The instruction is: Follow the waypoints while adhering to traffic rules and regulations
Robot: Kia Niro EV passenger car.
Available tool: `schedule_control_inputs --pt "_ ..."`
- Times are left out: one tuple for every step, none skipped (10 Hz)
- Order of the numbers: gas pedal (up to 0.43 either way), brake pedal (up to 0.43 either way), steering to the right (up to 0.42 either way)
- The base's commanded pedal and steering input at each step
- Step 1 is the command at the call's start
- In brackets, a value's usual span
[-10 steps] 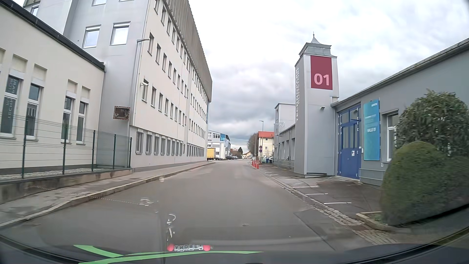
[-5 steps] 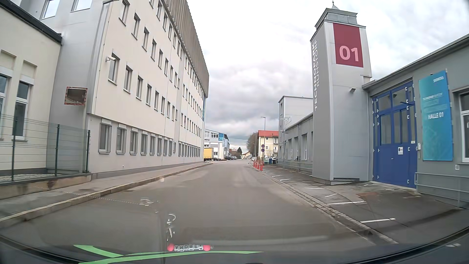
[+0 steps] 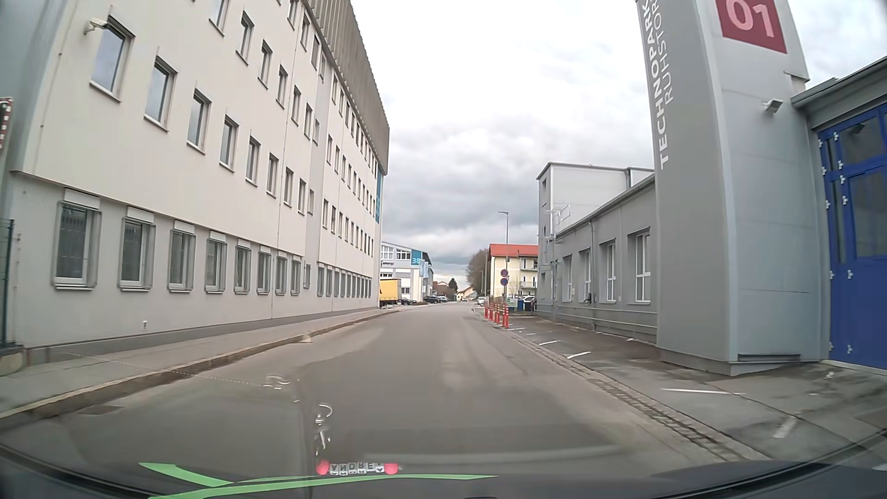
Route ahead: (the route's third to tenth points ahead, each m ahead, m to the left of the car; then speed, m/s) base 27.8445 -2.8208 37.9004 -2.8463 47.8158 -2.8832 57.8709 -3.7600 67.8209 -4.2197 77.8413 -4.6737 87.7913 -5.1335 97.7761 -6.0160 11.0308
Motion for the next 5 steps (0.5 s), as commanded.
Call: schedule_control_inputs --pt "0.087 0.0 0.003" --pt "0.087 0.0 0.002" --pt "0.087 0.0 0.002" --pt "0.087 0.0 0.003" --pt "0.087 0.0 0.003"
